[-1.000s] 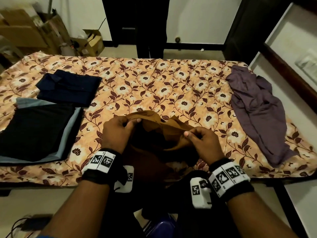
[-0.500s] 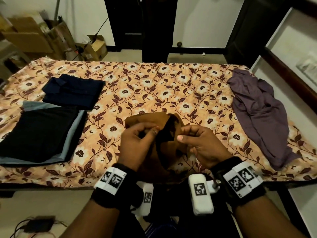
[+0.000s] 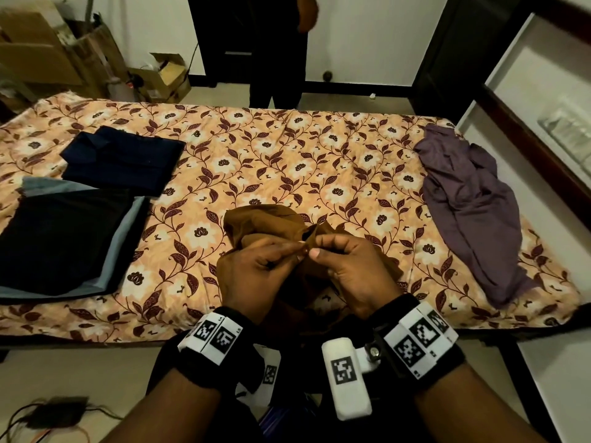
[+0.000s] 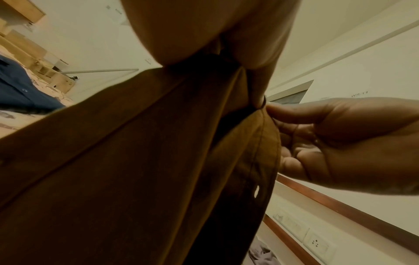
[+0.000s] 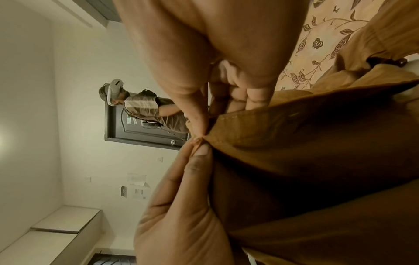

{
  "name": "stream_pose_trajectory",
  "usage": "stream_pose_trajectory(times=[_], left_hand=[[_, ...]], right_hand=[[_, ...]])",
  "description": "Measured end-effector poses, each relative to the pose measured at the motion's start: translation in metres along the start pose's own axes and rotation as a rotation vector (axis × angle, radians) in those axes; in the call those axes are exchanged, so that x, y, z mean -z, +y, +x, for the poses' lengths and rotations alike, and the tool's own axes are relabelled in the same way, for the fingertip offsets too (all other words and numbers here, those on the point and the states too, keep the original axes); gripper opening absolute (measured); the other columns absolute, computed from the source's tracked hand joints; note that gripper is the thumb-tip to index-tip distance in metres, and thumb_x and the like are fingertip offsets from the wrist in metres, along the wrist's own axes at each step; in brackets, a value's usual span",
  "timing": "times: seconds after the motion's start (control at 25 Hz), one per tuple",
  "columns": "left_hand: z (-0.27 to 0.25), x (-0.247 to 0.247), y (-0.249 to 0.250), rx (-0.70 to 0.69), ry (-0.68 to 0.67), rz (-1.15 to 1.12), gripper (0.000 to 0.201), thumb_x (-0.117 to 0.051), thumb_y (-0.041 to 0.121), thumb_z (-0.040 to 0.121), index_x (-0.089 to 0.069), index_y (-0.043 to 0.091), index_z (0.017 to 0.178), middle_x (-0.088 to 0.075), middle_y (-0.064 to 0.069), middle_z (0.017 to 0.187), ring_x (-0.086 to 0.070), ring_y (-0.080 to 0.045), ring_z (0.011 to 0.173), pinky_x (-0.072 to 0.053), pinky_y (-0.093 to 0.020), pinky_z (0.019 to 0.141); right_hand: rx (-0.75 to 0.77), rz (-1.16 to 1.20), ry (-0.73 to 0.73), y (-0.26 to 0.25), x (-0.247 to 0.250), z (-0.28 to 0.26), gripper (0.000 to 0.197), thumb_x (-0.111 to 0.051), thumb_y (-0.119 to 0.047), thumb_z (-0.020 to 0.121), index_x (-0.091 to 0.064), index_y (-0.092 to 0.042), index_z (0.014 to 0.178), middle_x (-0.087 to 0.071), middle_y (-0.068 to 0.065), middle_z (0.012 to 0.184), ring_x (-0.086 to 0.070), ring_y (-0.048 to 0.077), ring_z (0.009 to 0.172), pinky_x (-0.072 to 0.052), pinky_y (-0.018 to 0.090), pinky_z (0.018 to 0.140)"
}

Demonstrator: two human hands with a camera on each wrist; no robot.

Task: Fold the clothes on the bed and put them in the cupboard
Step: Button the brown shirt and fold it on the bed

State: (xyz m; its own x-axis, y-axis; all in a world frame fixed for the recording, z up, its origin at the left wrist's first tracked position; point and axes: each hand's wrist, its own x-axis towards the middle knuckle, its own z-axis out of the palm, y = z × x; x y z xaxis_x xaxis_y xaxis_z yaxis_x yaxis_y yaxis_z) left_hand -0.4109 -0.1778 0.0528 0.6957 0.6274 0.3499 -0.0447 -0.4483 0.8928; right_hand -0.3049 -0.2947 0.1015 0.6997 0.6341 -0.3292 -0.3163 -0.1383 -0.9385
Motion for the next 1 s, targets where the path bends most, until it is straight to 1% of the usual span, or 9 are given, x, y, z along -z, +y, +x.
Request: stream_pose_trajectory(times=[0.12,0.24,0.32,0.4,0.56,0.72,0.84,0.92,1.0], left_hand=[[0.004,0.004,0.0,0.06,-0.039,0.056,0.031,-0.07,0.04,0.079,-0.069,0.042,0.11,-0.072,0.01,0.097,-0.068,-0.013,0.093,-0.057,-0.041,0.082],[0.01,0.006,0.008,0.053,-0.168,0.047,0.057,-0.075,0.013,0.081,-0.058,0.038,0.128,-0.071,0.008,0.093,-0.068,-0.009,0.089,-0.055,-0.024,0.081],[0.014,0.006,0.011,-0.001,-0.198,0.056,0.042,-0.073,0.004,0.082,-0.066,0.023,0.119,-0.073,0.009,0.093,-0.068,-0.004,0.087,-0.053,-0.016,0.078],[0.016,0.005,0.01,-0.023,-0.175,0.111,0.018,-0.073,0.006,0.083,-0.076,0.014,0.099,-0.073,0.005,0.083,-0.068,-0.006,0.077,-0.054,-0.02,0.068],[0.012,0.002,0.013,-0.003,-0.137,0.23,0.004,-0.075,0.018,0.083,-0.075,0.015,0.08,-0.065,0.014,0.069,-0.062,0.0,0.071,-0.045,-0.009,0.058],[0.015,0.004,0.023,0.055,-0.172,0.359,0.031,-0.072,0.02,0.086,-0.053,0.036,0.067,-0.048,0.023,0.062,-0.05,0.023,0.071,-0.037,0.001,0.06],[0.016,0.003,0.023,0.16,-0.318,0.372,0.012,-0.069,0.024,0.089,-0.062,0.032,0.085,-0.052,0.023,0.073,-0.043,0.031,0.075,-0.033,0.005,0.063],[0.018,0.006,0.019,0.194,-0.353,0.334,0.007,-0.067,0.023,0.09,-0.067,0.026,0.095,-0.059,0.021,0.082,-0.05,0.024,0.081,-0.039,-0.001,0.067],[0.024,0.012,0.009,0.197,-0.381,0.277,0.015,-0.064,0.017,0.091,-0.069,0.027,0.1,-0.064,0.017,0.099,-0.057,0.006,0.093,-0.047,-0.018,0.086]], right_hand=[[0.008,-0.083,-0.006,0.0,0.002,0.001,0.025,-0.068,0.005,0.08,-0.07,-0.002,0.103,-0.07,0.016,0.105,-0.067,0.029,0.101,-0.053,0.042,0.093],[0.061,-0.227,-0.09,-0.006,0.007,-0.001,0.026,-0.07,0.001,0.08,-0.07,-0.004,0.106,-0.071,0.01,0.104,-0.067,0.023,0.101,-0.054,0.033,0.091],[0.127,-0.354,-0.16,-0.011,0.01,-0.002,0.026,-0.069,-0.002,0.082,-0.071,-0.008,0.108,-0.071,0.004,0.101,-0.066,0.013,0.097,-0.053,0.024,0.086],[0.265,-0.638,-0.178,-0.016,0.011,-0.001,0.023,-0.068,-0.009,0.085,-0.072,-0.014,0.107,-0.066,-0.006,0.094,-0.06,0.002,0.088,-0.043,0.008,0.075],[0.419,-0.876,-0.092,-0.015,0.007,0.003,0.021,-0.068,-0.013,0.086,-0.074,-0.017,0.106,-0.066,-0.005,0.095,-0.054,0.0,0.084,-0.036,-0.002,0.069],[0.453,-0.994,0.011,-0.006,0.001,0.017,0.019,-0.063,-0.012,0.088,-0.073,-0.017,0.104,-0.068,-0.001,0.1,-0.056,0.008,0.087,-0.033,0.001,0.066],[0.439,-1.205,0.085,-0.001,0.007,0.02,0.022,-0.052,-0.014,0.093,-0.067,-0.021,0.108,-0.058,-0.004,0.097,-0.054,0.012,0.086,-0.036,0.015,0.065],[0.443,-1.248,0.104,-0.002,0.009,0.02,0.022,-0.05,-0.017,0.093,-0.064,-0.022,0.109,-0.053,-0.006,0.095,-0.054,0.013,0.085,-0.041,0.021,0.07],[0.428,-1.22,0.149,-0.006,0.008,0.023,0.023,-0.051,-0.018,0.092,-0.062,-0.024,0.112,-0.052,-0.006,0.097,-0.053,0.011,0.085,-0.046,0.024,0.075]])
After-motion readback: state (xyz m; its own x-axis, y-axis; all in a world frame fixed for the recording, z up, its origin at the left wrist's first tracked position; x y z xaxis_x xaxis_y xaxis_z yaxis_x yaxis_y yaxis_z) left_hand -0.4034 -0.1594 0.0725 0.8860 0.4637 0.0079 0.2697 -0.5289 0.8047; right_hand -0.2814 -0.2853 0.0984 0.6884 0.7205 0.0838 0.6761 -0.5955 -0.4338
